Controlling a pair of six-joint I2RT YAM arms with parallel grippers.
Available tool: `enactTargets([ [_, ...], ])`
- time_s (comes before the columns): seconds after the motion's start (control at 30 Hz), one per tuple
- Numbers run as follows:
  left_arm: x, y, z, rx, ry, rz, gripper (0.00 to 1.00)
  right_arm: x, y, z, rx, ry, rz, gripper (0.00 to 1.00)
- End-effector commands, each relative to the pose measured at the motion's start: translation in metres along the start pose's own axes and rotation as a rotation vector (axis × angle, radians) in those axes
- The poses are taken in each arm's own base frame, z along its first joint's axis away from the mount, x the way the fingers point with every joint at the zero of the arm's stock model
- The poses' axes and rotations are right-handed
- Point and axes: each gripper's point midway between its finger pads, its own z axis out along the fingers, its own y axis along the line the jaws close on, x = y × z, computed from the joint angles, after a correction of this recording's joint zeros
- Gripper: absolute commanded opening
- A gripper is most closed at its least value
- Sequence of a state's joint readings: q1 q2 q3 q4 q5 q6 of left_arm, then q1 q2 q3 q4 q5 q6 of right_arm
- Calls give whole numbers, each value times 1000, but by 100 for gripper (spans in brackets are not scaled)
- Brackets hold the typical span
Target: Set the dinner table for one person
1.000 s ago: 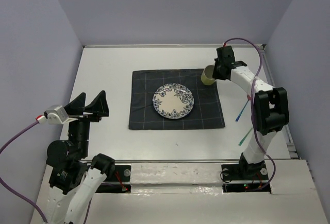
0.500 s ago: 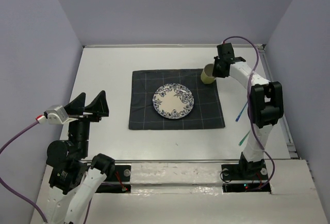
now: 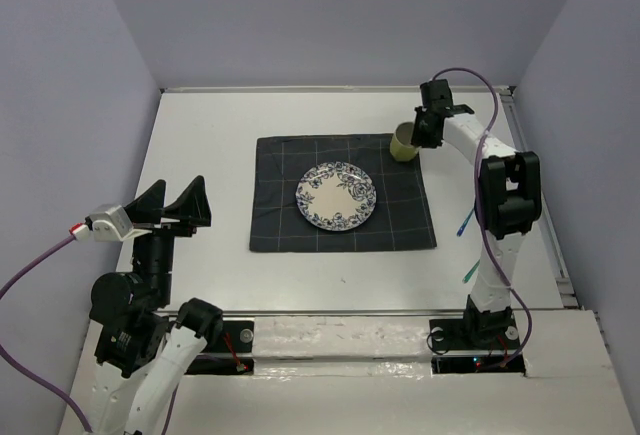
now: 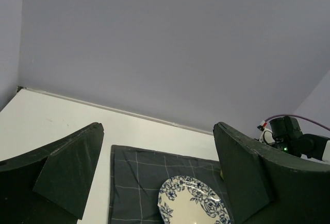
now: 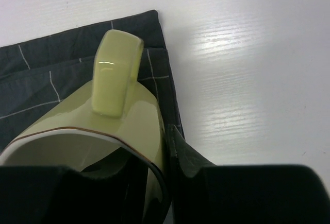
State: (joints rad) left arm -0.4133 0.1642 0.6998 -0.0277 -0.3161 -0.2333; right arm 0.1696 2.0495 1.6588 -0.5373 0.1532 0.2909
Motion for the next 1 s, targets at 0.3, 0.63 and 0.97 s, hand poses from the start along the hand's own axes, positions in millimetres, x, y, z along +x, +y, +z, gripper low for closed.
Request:
enactTargets([
  [0.3, -18, -4, -3, 18, -65, -12, 99, -57, 6, -81, -76, -205, 116, 50],
  [0.63, -29, -8, -15, 57, -97, -46, 99, 78, -90, -136, 46, -286, 398, 21],
  [0.97, -36, -13, -23, 104, -109, -83, 99, 133, -151, -126, 119, -205, 536, 35],
])
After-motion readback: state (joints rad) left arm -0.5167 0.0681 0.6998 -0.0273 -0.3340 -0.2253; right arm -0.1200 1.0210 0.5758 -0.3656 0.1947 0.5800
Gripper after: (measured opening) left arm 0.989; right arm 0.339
